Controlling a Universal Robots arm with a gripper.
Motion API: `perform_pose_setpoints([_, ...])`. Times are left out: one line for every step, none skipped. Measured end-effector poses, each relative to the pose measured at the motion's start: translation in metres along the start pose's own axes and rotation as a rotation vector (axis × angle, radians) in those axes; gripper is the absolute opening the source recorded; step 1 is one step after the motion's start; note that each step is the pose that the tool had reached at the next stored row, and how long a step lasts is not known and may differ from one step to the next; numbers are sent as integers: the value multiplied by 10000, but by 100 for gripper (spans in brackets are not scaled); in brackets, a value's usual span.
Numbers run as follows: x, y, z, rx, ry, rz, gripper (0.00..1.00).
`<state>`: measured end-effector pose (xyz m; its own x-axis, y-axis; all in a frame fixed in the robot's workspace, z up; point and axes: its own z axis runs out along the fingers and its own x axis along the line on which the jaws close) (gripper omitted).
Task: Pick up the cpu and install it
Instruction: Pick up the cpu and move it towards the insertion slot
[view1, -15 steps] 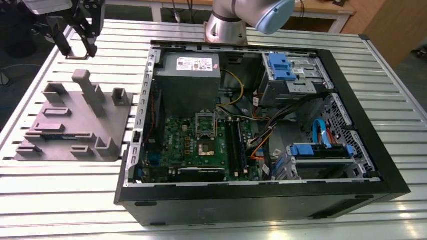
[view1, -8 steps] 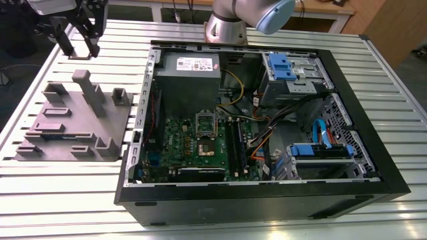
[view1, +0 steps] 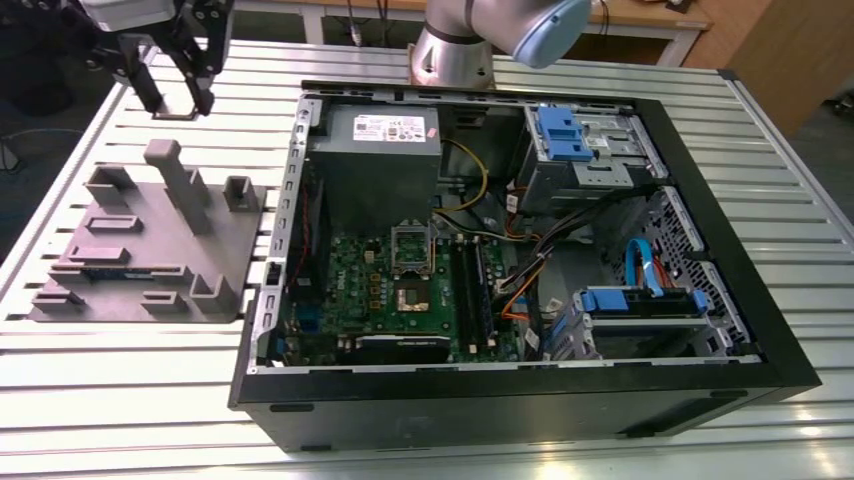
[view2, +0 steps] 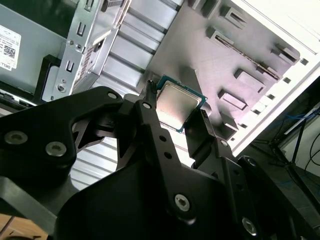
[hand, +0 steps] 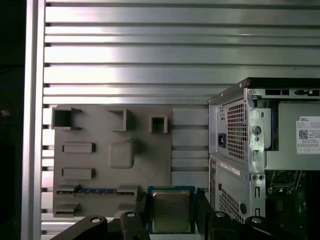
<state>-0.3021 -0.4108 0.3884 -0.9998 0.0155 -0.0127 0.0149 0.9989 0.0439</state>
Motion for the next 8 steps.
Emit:
perform_pose_setpoints([-13,-3,0,0,0,3,47])
perform_pose_setpoints([-24,-5,1,0,0,8,47])
perform_pose_setpoints([-31,-9,1,0,0,13,47])
perform_pose_setpoints([-37,-12,2,1,-1,19,47])
perform_pose_setpoints([-44,-16,2,1,-1,24,47])
perform_pose_setpoints([-51,-22,1,2,0,28,47])
perform_pose_setpoints([-58,-28,1,3,0,31,47])
perform_pose_setpoints([-65,-32,1,2,-1,38,47])
